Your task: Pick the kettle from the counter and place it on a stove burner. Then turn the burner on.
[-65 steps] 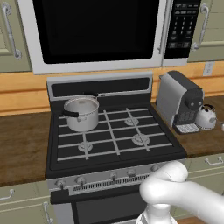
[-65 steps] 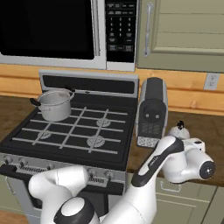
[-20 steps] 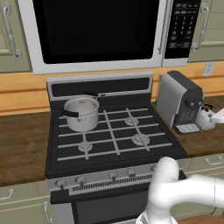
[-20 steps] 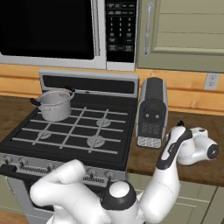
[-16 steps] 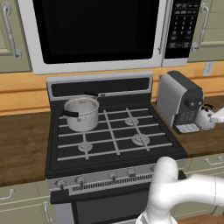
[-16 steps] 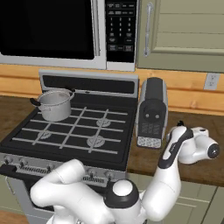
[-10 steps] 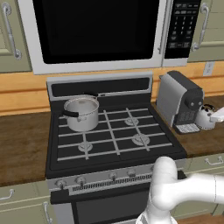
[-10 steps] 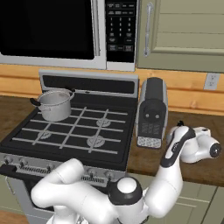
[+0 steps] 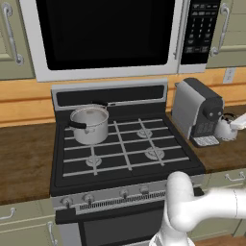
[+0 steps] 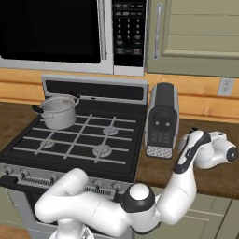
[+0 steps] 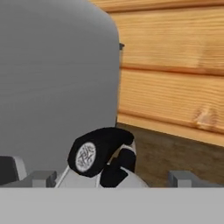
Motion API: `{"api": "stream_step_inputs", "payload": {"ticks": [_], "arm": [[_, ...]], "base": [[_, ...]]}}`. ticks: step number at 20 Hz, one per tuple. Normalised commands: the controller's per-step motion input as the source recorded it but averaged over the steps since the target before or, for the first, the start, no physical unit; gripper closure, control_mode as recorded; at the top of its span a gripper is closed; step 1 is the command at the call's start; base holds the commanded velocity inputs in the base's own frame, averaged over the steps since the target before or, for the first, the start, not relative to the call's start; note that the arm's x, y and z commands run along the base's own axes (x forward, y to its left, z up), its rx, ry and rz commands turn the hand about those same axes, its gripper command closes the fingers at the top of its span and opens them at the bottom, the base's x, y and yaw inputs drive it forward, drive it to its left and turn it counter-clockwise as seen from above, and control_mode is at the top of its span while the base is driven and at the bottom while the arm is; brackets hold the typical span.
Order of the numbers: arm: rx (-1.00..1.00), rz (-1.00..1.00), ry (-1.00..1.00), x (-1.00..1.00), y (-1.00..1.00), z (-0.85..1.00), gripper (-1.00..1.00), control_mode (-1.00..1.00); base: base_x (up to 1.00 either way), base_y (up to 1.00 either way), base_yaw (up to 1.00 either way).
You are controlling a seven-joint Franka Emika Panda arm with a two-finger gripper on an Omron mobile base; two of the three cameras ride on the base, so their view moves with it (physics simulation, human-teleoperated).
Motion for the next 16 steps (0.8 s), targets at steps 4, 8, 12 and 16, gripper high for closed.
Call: {"api": "stream_step_inputs", "payload": {"ticks": [4, 8, 12, 16], "arm": [[0.0, 0.03, 0.02, 0.01, 0.0, -0.5, -1.0, -1.0], [0.0, 0.04, 0.07, 0.0, 0.0, -0.59, 1.0, -1.0], [0.0, 0.02, 0.0, 0.06, 0.0, -0.1, 1.0, -1.0], [0.0, 0.0, 0.0, -0.54, -0.04, -0.14, 1.0, -1.0]], "base": [[0.0, 0.0, 0.0], [0.0, 0.0, 0.0], [0.0, 0.0, 0.0], [0.0, 0.0, 0.0]]}}
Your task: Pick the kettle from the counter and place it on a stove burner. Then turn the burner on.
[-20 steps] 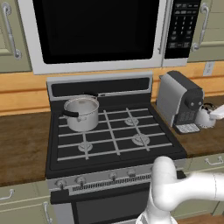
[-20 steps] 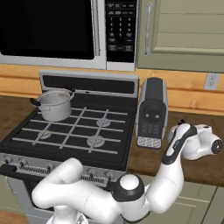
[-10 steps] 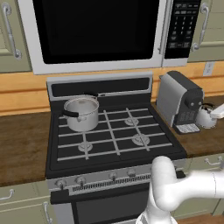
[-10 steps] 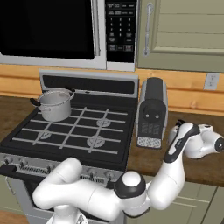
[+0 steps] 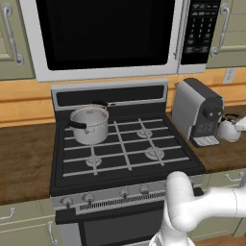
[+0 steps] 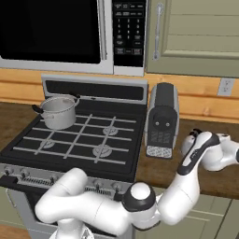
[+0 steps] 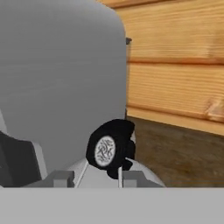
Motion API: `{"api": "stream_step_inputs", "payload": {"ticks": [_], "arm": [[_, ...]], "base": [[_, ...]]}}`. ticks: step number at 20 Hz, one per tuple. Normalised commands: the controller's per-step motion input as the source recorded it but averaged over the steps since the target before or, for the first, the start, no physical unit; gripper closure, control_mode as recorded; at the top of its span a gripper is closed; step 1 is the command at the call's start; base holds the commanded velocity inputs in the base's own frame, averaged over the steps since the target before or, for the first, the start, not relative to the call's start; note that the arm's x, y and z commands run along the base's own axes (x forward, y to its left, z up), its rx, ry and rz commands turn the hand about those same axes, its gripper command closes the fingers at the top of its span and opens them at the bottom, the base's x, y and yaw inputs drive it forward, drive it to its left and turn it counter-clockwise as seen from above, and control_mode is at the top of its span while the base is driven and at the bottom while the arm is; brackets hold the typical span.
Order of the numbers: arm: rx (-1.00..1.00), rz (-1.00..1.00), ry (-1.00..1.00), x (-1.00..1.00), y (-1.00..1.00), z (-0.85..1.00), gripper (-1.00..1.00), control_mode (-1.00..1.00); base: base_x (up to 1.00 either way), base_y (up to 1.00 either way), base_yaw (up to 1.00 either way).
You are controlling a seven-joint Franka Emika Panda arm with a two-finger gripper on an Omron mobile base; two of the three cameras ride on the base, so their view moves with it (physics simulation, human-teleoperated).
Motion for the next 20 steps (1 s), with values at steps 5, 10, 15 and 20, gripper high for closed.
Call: {"api": "stream_step_inputs", "payload": {"ticks": [5, 10, 15, 20], "arm": [[0.0, 0.0, -0.09, -0.99, -0.02, -0.06, 1.0, -1.0], [0.0, 0.0, -0.23, -0.79, 0.21, 0.14, 1.0, -1.0], [0.0, 0.0, -0.14, -0.75, 0.21, 0.54, 1.0, -1.0], [0.0, 0.0, -0.01, -0.53, 0.51, 0.45, 1.0, -1.0]], "base": [[0.0, 0.0, 0.0], [0.0, 0.0, 0.0], [0.0, 0.0, 0.0], [0.0, 0.0, 0.0]]}}
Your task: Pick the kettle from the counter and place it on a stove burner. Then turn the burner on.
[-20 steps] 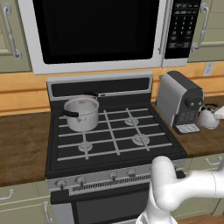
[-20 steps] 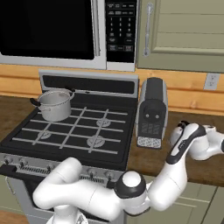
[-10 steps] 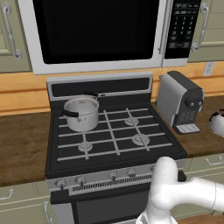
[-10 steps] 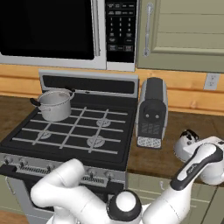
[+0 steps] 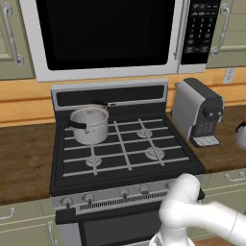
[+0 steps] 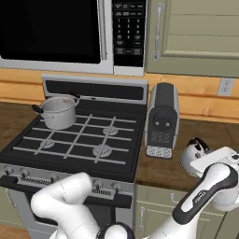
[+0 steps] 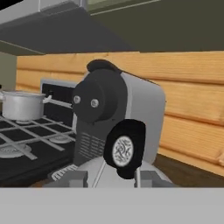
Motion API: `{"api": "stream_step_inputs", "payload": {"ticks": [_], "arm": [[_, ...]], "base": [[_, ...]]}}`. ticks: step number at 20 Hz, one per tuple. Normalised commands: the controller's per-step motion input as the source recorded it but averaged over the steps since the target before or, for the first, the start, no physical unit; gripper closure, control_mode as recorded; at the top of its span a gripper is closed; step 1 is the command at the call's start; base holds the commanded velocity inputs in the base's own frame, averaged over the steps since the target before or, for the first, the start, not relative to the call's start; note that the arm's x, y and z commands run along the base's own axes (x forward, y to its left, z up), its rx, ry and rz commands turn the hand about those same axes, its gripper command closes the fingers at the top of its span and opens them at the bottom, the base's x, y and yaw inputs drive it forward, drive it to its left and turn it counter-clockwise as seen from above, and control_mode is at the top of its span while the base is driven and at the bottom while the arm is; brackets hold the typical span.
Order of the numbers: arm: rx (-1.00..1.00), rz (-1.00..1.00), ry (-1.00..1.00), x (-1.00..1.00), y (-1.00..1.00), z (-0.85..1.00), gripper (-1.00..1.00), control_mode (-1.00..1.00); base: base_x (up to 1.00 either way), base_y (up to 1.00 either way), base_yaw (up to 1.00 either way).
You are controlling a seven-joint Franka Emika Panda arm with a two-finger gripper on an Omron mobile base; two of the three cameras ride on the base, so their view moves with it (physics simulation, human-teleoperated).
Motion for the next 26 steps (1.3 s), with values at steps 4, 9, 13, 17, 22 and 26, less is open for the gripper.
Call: {"api": "stream_step_inputs", "payload": {"ticks": [4, 9, 13, 17, 22, 26], "arm": [[0.0, 0.01, 0.0, -0.39, 0.6, 0.31, 1.0, -1.0], [0.0, 0.0, 0.0, -0.32, 0.71, 0.13, 1.0, -1.0], [0.0, 0.0, 0.0, -0.22, 0.75, 0.18, 1.0, -1.0], [0.0, 0.0, 0.0, -0.13, 0.71, 0.25, 1.0, -1.0], [0.0, 0.0, 0.0, -0.09, 0.76, 0.23, 1.0, -1.0], [0.0, 0.01, 0.05, -0.01, 0.85, 0.1, 1.0, -1.0]], "base": [[0.0, 0.0, 0.0], [0.0, 0.0, 0.0], [0.0, 0.0, 0.0], [0.0, 0.0, 0.0], [0.0, 0.0, 0.0], [0.0, 0.0, 0.0]]}}
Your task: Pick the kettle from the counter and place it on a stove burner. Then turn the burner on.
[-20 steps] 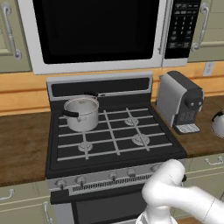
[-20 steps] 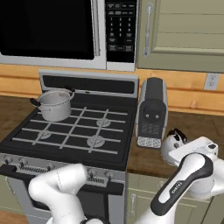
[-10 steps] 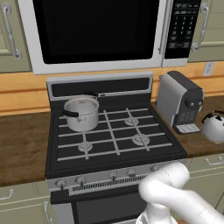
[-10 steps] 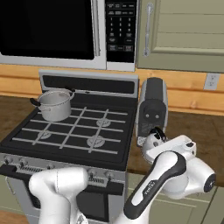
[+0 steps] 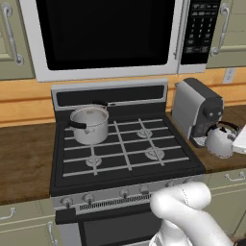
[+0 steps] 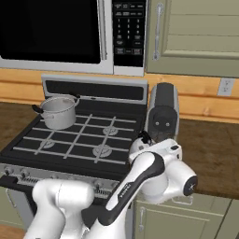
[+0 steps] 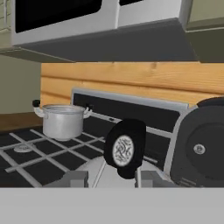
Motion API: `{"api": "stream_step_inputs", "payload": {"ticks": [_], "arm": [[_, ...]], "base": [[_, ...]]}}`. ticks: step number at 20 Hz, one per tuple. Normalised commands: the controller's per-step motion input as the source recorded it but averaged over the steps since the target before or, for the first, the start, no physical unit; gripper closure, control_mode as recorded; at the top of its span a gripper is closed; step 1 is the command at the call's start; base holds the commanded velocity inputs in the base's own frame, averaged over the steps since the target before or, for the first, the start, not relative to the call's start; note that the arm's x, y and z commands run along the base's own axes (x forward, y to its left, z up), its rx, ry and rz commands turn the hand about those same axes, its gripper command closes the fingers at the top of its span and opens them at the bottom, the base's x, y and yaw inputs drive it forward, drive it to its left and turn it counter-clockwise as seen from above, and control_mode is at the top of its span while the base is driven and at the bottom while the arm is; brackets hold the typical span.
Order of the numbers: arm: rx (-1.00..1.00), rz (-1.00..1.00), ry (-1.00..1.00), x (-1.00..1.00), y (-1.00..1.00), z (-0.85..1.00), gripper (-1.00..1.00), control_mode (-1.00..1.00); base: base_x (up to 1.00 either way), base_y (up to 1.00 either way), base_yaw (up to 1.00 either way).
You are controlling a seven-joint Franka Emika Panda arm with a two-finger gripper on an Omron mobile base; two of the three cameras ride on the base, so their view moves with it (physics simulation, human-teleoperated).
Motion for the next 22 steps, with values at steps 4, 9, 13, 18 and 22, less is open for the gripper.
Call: {"api": "stream_step_inputs", "payload": {"ticks": [4, 9, 13, 18, 22], "arm": [[0.0, 0.06, 0.11, 0.0, 0.93, 0.07, 1.0, -1.0], [0.0, 0.08, 0.07, 0.0, 0.99, 0.0, 1.0, -1.0], [0.0, 0.07, 0.06, 0.0, 0.99, 0.0, 1.0, -1.0], [0.0, 0.07, 0.03, 0.0, 0.96, 0.0, 1.0, -1.0], [0.0, 0.08, 0.02, 0.0, 0.91, 0.0, 1.0, -1.0]], "base": [[0.0, 0.0, 0.0], [0.0, 0.0, 0.0], [0.0, 0.0, 0.0], [0.0, 0.0, 0.0], [0.0, 0.0, 0.0]]}}
